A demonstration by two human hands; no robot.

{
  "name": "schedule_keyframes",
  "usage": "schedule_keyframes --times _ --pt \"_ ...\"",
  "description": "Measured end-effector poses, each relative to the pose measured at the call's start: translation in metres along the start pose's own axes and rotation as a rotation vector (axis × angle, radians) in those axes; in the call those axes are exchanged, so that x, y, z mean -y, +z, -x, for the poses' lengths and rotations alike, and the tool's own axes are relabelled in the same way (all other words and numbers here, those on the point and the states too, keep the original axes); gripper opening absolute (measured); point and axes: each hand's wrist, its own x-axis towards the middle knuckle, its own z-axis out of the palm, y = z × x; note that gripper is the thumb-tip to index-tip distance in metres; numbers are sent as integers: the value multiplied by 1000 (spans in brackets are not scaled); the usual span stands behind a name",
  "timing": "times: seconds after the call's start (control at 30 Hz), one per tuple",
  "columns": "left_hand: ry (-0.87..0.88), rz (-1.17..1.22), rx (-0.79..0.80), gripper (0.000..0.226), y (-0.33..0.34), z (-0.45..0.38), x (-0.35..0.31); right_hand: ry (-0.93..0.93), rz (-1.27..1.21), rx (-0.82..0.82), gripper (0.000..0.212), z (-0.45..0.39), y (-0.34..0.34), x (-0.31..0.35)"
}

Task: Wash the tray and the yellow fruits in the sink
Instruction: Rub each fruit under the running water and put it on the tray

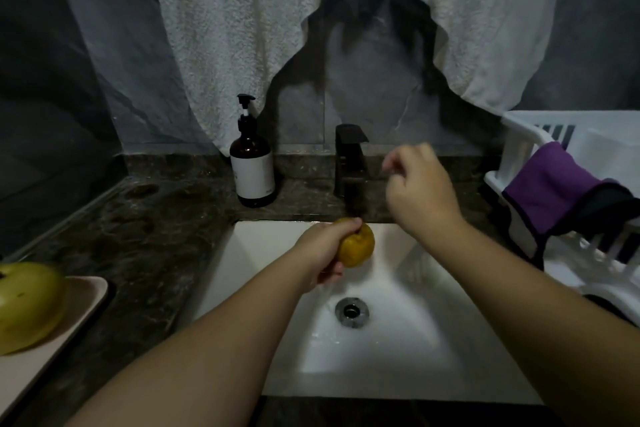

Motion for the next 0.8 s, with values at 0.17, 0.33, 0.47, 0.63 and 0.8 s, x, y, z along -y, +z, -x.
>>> schedule_keyframes --times 0.17,0.33,0.47,0.63,0.8 --pt "12 -209 -24 57 6 2 4 222 -69 605 49 44 31 -30" --pt "60 -213 42 51 15 2 5 191 -168 664 108 59 43 -40" --pt "5 -181 21 63 9 4 1 223 -137 583 96 59 46 -38" --pt "86 -215 -134 68 4 3 0 186 -156 335 91 56 37 -34" --pt "135 -246 -162 65 4 3 0 221 -76 380 92 58 35 -37"
